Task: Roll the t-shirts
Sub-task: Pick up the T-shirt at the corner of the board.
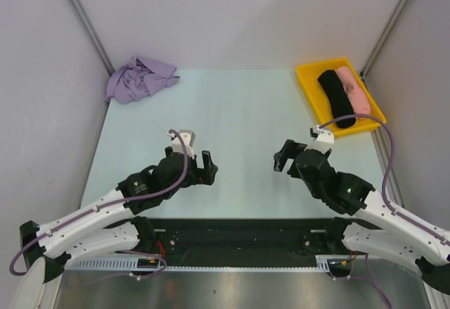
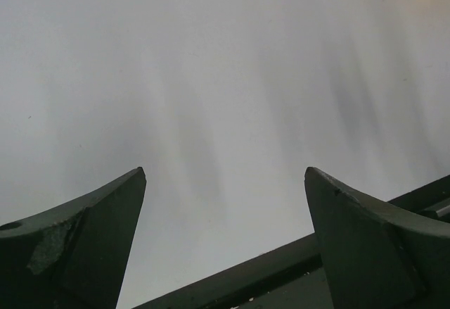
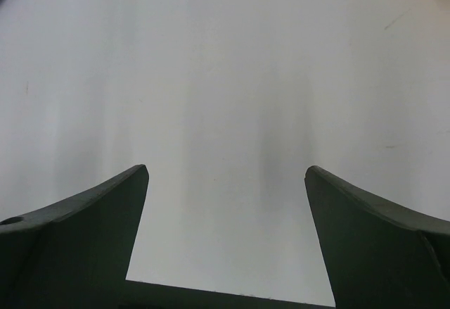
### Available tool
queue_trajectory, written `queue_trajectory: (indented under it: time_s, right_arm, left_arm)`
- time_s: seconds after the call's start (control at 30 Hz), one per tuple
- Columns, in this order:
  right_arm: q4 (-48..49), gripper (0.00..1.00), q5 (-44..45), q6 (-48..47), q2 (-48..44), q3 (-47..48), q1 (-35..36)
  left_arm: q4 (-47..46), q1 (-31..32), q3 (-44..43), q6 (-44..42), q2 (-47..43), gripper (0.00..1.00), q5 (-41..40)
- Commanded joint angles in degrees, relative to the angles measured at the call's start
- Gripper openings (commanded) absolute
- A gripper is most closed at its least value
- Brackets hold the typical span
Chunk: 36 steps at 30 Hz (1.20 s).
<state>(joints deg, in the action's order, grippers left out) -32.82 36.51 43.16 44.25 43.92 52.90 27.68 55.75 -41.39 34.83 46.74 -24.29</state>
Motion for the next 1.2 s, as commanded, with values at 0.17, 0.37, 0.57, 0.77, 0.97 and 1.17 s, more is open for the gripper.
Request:
queue_trajectory:
  time_s: [0.17,0.37,0.57,0.77,0.97,1.17]
  right_arm:
    - [-0.9,1.0,1.2,1.4,-1.0,0.5,-1.0]
    - [-1.1,1.0,-0.2,1.0,-2.4,0.5,-2.5]
    - [0.0,1.0,-4.1,-0.4,-2.6,0.5,-4.5]
    - [2.1,1.0,-8.7,-1.7,-2.2,0.5,-5.8]
    - [5.7,1.0,-14.2,-4.1,0.5,0.5,-6.7]
    - [8.7,1.0,-17.9,-7.5,5.0,0.5,-7.4]
  left_arm:
    - [-3.0,-0.9,-1.7,0.9,-2.5,1.0,-1.3]
    - [-2.7,-4.6,-7.2,-0.4,2.9,1.0,1.4]
    - [-15.3,-27.8,-10.9,-4.1,11.8,1.0,14.8]
    - [-22.1,-42.5,-22.7,-6.0,31.2,1.0,13.0]
    - [-21.4,-52.2,-38.0,-7.3,51.8,0.95,12.6]
    - [-20.0,-60.1,-49.2,-7.5,67.4,0.86,14.7]
